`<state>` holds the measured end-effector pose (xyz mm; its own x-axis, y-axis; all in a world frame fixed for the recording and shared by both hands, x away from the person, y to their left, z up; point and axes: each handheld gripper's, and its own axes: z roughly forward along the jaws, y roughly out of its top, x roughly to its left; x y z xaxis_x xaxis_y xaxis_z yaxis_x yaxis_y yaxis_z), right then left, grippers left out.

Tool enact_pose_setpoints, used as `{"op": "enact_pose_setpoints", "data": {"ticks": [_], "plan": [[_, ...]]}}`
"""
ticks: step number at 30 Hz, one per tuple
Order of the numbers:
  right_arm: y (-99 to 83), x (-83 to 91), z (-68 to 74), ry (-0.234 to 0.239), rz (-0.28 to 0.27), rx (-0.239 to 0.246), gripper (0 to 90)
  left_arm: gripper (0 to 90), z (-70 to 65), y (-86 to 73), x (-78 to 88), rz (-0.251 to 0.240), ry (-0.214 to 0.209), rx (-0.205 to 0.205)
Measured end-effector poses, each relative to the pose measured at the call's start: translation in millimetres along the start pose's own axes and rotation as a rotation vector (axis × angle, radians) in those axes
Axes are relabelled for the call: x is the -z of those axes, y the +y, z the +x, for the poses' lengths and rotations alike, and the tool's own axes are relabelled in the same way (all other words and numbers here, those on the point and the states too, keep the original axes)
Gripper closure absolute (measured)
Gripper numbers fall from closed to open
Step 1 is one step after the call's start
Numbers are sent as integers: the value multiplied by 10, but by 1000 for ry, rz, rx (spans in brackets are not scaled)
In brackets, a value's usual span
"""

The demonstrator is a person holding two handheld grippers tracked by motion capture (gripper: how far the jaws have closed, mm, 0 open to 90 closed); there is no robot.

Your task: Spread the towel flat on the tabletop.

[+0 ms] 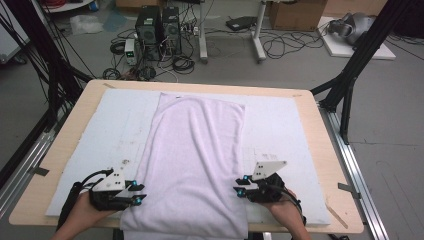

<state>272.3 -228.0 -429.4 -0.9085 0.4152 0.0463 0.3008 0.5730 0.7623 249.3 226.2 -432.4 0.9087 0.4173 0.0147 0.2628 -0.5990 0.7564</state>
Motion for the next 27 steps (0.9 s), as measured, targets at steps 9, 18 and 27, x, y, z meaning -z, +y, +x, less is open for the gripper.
{"op": "enact_pose_setpoints", "data": {"ticks": [9,18,27], "plan": [[121,-222,-579,-124,24,-97,706,656,211,87,-128,-26,46,34],[160,-233,-553,-175,122,-46,867,652,235,123,-212,-26,52,30],[179,-28,-680,-203,5,-113,767,644,298,96,-227,4,73,43]]}}
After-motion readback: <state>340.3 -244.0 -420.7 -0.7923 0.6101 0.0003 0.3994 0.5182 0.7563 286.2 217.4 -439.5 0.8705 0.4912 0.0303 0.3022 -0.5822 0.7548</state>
